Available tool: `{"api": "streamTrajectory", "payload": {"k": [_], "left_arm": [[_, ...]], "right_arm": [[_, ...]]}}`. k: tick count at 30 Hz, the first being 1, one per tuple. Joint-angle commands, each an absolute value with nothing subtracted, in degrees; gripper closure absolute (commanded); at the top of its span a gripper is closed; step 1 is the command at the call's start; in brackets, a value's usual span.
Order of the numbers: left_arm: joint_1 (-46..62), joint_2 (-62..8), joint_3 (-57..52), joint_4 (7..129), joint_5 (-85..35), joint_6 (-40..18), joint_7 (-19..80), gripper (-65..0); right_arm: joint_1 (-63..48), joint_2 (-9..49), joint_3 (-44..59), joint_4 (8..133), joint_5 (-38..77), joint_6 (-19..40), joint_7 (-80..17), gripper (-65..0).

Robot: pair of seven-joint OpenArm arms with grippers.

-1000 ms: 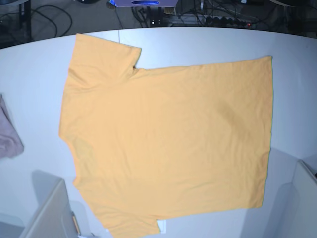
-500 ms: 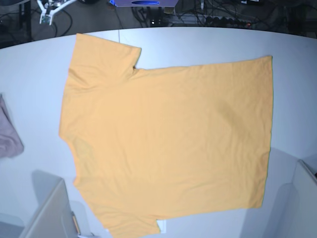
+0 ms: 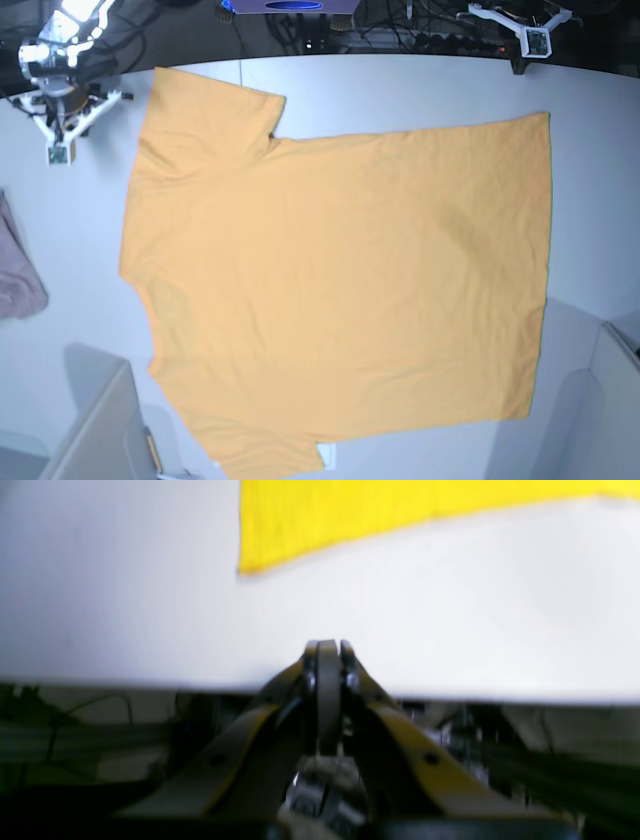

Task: Fold the T-shirt properly
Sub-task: 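Move both grippers down to the shirt's shoulder corners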

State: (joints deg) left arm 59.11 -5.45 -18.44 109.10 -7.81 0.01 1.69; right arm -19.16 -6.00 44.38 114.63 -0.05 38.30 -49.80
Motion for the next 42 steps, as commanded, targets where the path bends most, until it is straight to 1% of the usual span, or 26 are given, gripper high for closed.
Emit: {"api": "streamTrajectory", "payload": {"k": [1, 3, 6, 8, 10, 11, 12, 14, 15, 16, 17, 18, 19, 20, 21, 23, 24, 26, 27, 28, 31, 37, 41, 42], "left_arm": [[59.82, -5.49, -18.77, 110.37, -7.96, 0.31, 0.57, 0.0], [58.42, -5.67, -18.77, 110.64, -10.86, 0.13, 0.66, 0.0], [56.04, -7.34, -19.12, 110.37, -20.18, -3.21, 1.19, 0.0], [54.64, -9.98, -21.93, 110.64, -27.74, -6.20, 6.02, 0.0], [52.09, -12.09, -25.19, 110.73, -33.36, -7.08, 12.09, 0.0], [50.77, -12.79, -27.21, 110.55, -35.03, -7.25, 14.81, 0.0], [49.45, -12.97, -29.23, 110.64, -35.56, -7.34, 17.36, 0.0], [47.43, -12.88, -32.92, 110.90, -36.09, -7.43, 21.05, 0.0], [46.20, -12.97, -34.68, 110.81, -36.18, -7.52, 22.55, 0.0], [45.23, -12.88, -36.44, 110.64, -36.18, -7.52, 23.78, 0.0], [44.53, -12.88, -37.67, 110.64, -36.18, -7.69, 24.84, 0.0], [43.91, -12.88, -38.90, 110.55, -36.18, -9.10, 25.71, 0.0], [43.21, -12.88, -39.87, 110.55, -36.18, -11.91, 26.51, 0.0], [42.68, -12.88, -40.84, 110.46, -36.18, -15.69, 27.38, -2.1], [41.98, -12.88, -41.63, 110.46, -36.09, -19.21, 28.18, -9.5], [40.92, -12.62, -43.91, 110.46, -36.00, -24.31, 29.76, -20.9], [40.31, -12.18, -45.05, 110.37, -36.00, -25.80, 30.64, -26.0], [39.34, -10.95, -47.87, 110.37, -35.82, -27.82, 31.16, -33.1], [39.16, -10.51, -49.19, 110.37, -35.82, -28.53, 31.25, -34.9], [38.81, -10.33, -50.24, 110.37, -36.00, -29.41, 31.52, -35.9], [38.20, -10.33, -52.53, 109.23, -35.82, -31.78, 31.52, -35.9], [38.11, -10.51, -52.97, 102.99, -36.26, -32.40, 31.52, -35.9], [38.02, -10.42, -52.88, 100.26, -36.26, -37.14, 31.52, -35.9], [38.02, -10.42, -52.88, 100.18, -36.26, -37.58, 31.52, -35.9]], "right_arm": [[-16.92, -5.67, 44.62, 115.56, 0.31, 39.16, -51.12, 0.0], [-12.62, -5.58, 44.62, 115.56, 0.40, 39.43, -55.78, 0.0], [-6.73, -5.93, 44.62, 115.47, 0.48, 39.43, -62.02, 0.0], [-3.56, -5.93, 44.62, 114.15, 0.40, 39.34, -67.30, 0.0], [-1.45, -5.76, 44.62, 112.92, 0.40, 39.34, -70.99, 0.0], [-0.84, -5.67, 44.62, 112.13, 0.40, 39.34, -71.87, -6.8], [-0.48, -5.67, 44.62, 111.52, 0.48, 39.34, -71.96, -15.9], [-0.48, -5.67, 44.62, 110.99, 0.48, 39.52, -71.96, -29.7], [-0.48, -5.93, 44.62, 110.99, 0.48, 39.60, -71.96, -34.4], [-0.57, -6.02, 44.53, 110.73, 0.57, 39.60, -72.22, -36.2], [-0.57, -6.02, 44.62, 110.29, 0.66, 39.69, -72.40, -36.2], [-0.57, -6.02, 44.70, 109.58, 1.63, 39.69, -72.48, -36.2], [-0.57, -6.02, 44.79, 108.97, 3.74, 39.69, -72.48, -36.2], [-0.66, -6.02, 45.58, 108.53, 6.81, 39.69, -72.48, -36.2], [-0.66, -6.20, 47.60, 108.00, 10.24, 39.52, -72.84, -36.2], [-0.31, -6.90, 51.56, 106.07, 16.75, 39.25, -75.12, -36.0], [0.04, -6.99, 53.23, 105.01, 19.65, 39.25, -76.70, -36.0], [0.75, -6.99, 55.96, 102.20, 22.99, 39.16, -78.55, -36.0], [0.84, -6.90, 56.75, 100.97, 23.34, 39.16, -78.73, -36.0], [0.92, -6.90, 57.45, 99.56, 23.34, 39.16, -78.64, -36.0], [0.57, -6.90, 57.54, 97.19, 23.25, 39.16, -78.81, -36.0], [-0.22, -6.81, 57.54, 94.37, 23.08, 39.25, -78.46, -36.0], [-1.80, -6.37, 57.36, 93.93, 23.25, 39.34, -78.81, -36.0], [-2.42, -6.37, 56.48, 93.93, 23.25, 39.43, -78.73, -36.0]]}}
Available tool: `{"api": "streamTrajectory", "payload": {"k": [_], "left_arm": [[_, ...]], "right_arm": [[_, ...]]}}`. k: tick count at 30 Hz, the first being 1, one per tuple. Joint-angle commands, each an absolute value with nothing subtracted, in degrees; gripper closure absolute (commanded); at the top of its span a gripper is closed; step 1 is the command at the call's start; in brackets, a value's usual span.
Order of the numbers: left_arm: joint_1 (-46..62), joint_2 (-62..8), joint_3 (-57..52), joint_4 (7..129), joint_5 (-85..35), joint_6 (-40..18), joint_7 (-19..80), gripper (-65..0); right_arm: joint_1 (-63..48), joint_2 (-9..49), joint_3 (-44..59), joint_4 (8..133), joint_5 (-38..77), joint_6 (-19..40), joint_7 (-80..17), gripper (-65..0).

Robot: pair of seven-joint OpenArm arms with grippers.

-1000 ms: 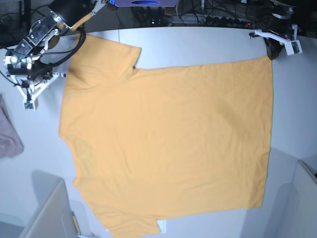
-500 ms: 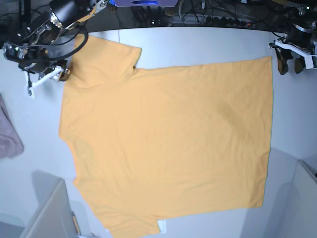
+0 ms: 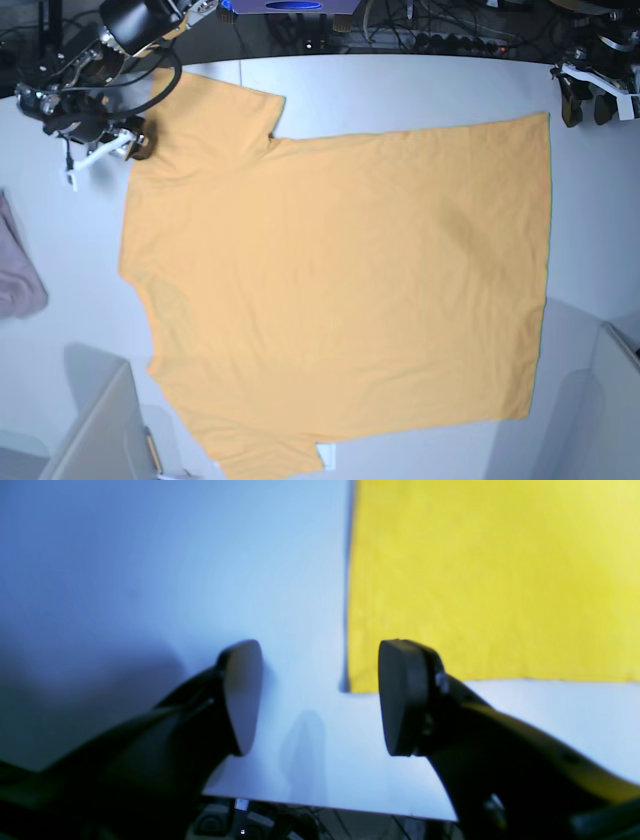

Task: Fold the T-shirt properly
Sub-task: 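Move both grippers down to the shirt's shoulder corners, then close both grippers on the shoulder corners of the shirt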

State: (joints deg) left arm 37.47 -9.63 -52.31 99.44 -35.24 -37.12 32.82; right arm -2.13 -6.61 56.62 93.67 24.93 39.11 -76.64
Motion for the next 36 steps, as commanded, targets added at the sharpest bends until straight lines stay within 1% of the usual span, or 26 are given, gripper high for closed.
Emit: {"api": "streamTrajectory", "payload": {"k": [1, 4, 5, 8, 11, 16, 18, 20, 22, 31, 36], "left_arm": [[38.02, -10.33, -52.88, 100.09, -36.26, -37.67, 31.52, -35.9], [38.02, -10.24, -52.88, 99.38, -37.49, -37.76, 31.52, -35.9], [38.02, -10.24, -52.88, 98.86, -38.99, -37.76, 31.52, -35.9], [38.11, -10.51, -52.79, 96.13, -45.05, -37.76, 31.60, -35.9], [38.11, -10.59, -52.44, 93.76, -47.69, -37.76, 31.60, -35.9], [37.93, -10.42, -52.35, 93.14, -48.04, -37.76, 31.96, -35.9], [36.70, -10.42, -52.35, 92.79, -48.04, -37.76, 34.07, -35.9], [34.77, -10.42, -52.88, 90.95, -47.87, -37.76, 36.88, -35.9], [33.10, -10.42, -52.88, 88.84, -47.78, -37.76, 38.81, -35.9], [30.99, -10.24, -52.18, 86.20, -47.87, -37.76, 39.34, -35.9], [30.64, -10.33, -48.57, 82.68, -47.96, -37.76, 39.34, -35.9]], "right_arm": [[-3.12, -6.37, 55.16, 93.93, 23.34, 39.43, -78.55, -36.0], [-5.41, -7.08, 50.95, 93.93, 23.34, 39.52, -78.46, -35.7], [-5.85, -7.34, 50.59, 93.93, 23.34, 39.52, -78.37, -34.7], [-6.81, -7.52, 50.42, 93.93, 23.34, 39.52, -76.26, -28.7], [-7.16, -7.52, 50.33, 93.93, 23.34, 39.60, -75.82, -23.1], [-7.16, -7.60, 50.24, 93.85, 23.43, 39.69, -75.82, -19.1], [-7.08, -7.60, 50.24, 93.85, 23.43, 39.69, -75.65, -16.4], [-6.99, -7.60, 50.24, 93.85, 23.43, 39.69, -75.47, -9.9], [-6.99, -7.60, 50.24, 93.85, 23.43, 39.69, -75.47, 0.0], [-6.90, -7.60, 50.24, 93.85, 23.43, 39.69, -75.56, 0.0], [-6.81, -7.60, 50.15, 93.85, 23.43, 39.69, -75.74, 0.0]]}}
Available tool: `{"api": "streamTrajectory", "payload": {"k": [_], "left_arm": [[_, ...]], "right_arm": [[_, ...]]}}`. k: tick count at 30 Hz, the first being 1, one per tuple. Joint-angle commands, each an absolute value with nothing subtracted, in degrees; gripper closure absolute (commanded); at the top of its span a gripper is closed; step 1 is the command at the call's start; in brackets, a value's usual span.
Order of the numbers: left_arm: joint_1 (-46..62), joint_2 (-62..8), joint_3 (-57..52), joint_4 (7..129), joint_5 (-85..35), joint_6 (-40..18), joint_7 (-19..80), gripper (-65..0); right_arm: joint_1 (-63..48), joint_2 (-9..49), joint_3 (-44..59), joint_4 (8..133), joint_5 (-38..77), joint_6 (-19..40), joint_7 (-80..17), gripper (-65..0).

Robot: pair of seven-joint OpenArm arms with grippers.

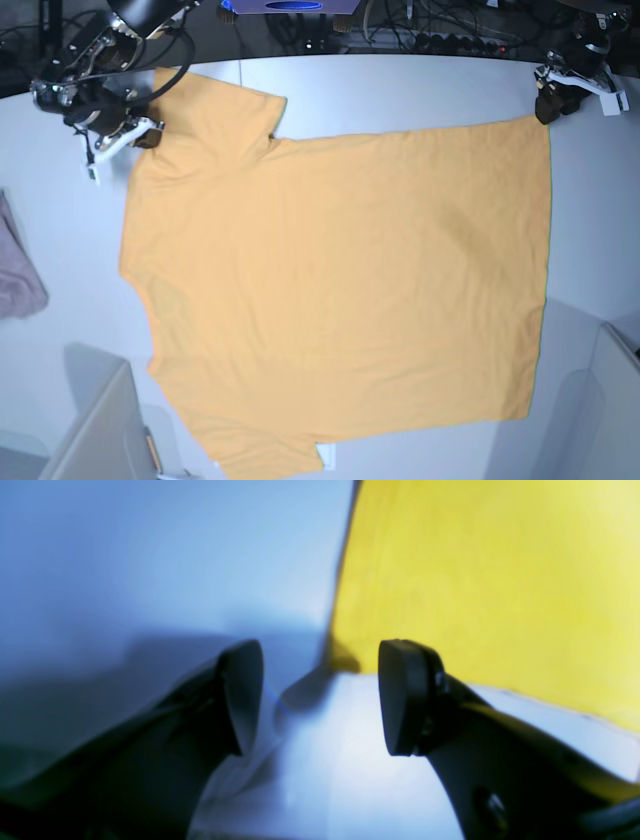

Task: Fold the T-shirt properly
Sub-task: 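Close both grippers on the shoulder corners of the shirt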

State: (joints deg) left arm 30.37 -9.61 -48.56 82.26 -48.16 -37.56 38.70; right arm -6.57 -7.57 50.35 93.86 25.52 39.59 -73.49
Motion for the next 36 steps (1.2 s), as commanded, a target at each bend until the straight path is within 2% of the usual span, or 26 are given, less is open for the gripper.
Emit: {"api": "streamTrajectory", "payload": {"k": [1, 24, 25, 27, 30, 31, 36], "left_arm": [[30.64, -10.33, -47.78, 82.59, -47.96, -37.76, 39.34, -35.9], [24.22, -8.57, -45.49, 76.35, -47.96, -37.41, 39.34, -35.2], [24.22, -8.57, -45.41, 76.35, -47.96, -37.41, 39.34, -33.6], [24.04, -8.57, -45.41, 76.35, -47.96, -37.32, 39.34, -24.4], [23.87, -8.57, -45.41, 76.35, -47.96, -37.32, 39.34, -2.0], [23.87, -8.57, -45.41, 76.35, -47.78, -37.32, 39.34, 0.0], [24.22, -8.84, -45.41, 77.32, -47.78, -37.32, 39.34, 0.0]], "right_arm": [[-6.81, -7.52, 50.15, 93.85, 23.43, 39.69, -75.82, 0.0], [-7.16, -7.34, 50.15, 93.85, 23.25, 39.69, -75.38, 0.0], [-7.16, -7.34, 50.15, 93.85, 23.25, 39.69, -75.38, 0.0], [-7.16, -7.34, 50.15, 93.85, 23.25, 39.69, -75.38, 0.0], [-7.16, -7.34, 50.15, 93.85, 23.25, 39.69, -75.38, 0.0], [-7.16, -7.34, 50.15, 93.85, 23.25, 39.69, -75.38, 0.0], [-7.25, -7.34, 50.42, 93.85, 23.34, 39.69, -75.91, 0.0]]}}
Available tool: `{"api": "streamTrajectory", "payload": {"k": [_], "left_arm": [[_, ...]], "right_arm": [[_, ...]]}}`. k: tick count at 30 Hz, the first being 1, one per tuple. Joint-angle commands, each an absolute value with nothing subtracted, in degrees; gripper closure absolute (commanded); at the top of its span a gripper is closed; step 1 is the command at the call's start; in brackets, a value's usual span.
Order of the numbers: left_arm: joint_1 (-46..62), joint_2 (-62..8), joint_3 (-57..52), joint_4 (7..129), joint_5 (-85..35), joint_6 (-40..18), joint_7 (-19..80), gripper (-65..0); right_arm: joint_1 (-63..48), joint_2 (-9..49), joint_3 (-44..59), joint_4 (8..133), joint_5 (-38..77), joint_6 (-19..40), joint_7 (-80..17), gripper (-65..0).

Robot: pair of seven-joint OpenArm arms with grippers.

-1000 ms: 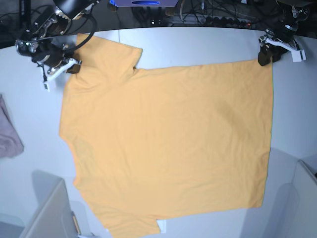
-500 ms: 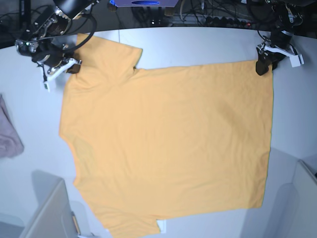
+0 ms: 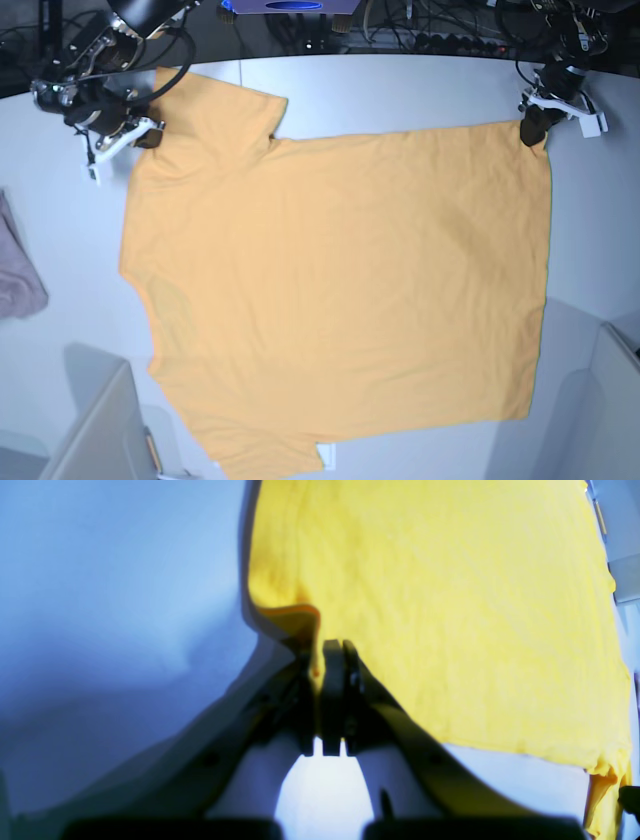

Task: Fold the T-shirt properly
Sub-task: 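Close both grippers on the shoulder corners of the shirt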

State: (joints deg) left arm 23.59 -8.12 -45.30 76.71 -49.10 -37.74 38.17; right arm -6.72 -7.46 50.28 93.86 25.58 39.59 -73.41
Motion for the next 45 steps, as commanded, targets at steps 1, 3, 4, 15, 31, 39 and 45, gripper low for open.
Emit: {"api": "streamTrajectory", "payload": {"k": [1, 3, 4, 15, 31, 39, 45], "left_arm": [[24.22, -8.84, -45.67, 77.67, -47.69, -37.32, 39.34, 0.0], [25.10, -8.84, -45.85, 77.93, -47.69, -37.32, 39.34, 0.0], [25.36, -8.92, -45.93, 78.11, -47.69, -37.32, 39.34, 0.0], [28.00, -9.10, -46.02, 82.15, -47.60, -37.32, 39.34, 0.0], [33.63, -8.04, -46.02, 96.04, -42.51, -37.32, 39.34, 0.0], [35.30, -7.78, -45.49, 102.64, -42.68, -37.23, 39.43, 0.0], [33.19, -7.08, -45.49, 103.52, -42.77, -33.89, 39.43, 0.0]], "right_arm": [[-7.34, -7.34, 50.42, 93.85, 23.34, 39.69, -75.91, 0.0], [-8.22, -7.34, 50.42, 94.20, 23.34, 39.69, -75.91, 0.0], [-8.66, -7.34, 50.42, 94.46, 23.34, 39.69, -75.91, 0.0], [-11.47, -7.34, 50.51, 94.55, 23.43, 39.78, -75.91, 0.0], [-14.90, -7.25, 50.15, 101.23, 37.76, 39.60, -78.20, 0.0], [-14.55, -7.43, 44.00, 111.52, 37.85, 39.69, -78.20, 0.0], [-12.88, -7.52, 42.59, 111.96, 37.93, 39.69, -78.02, 0.0]]}}
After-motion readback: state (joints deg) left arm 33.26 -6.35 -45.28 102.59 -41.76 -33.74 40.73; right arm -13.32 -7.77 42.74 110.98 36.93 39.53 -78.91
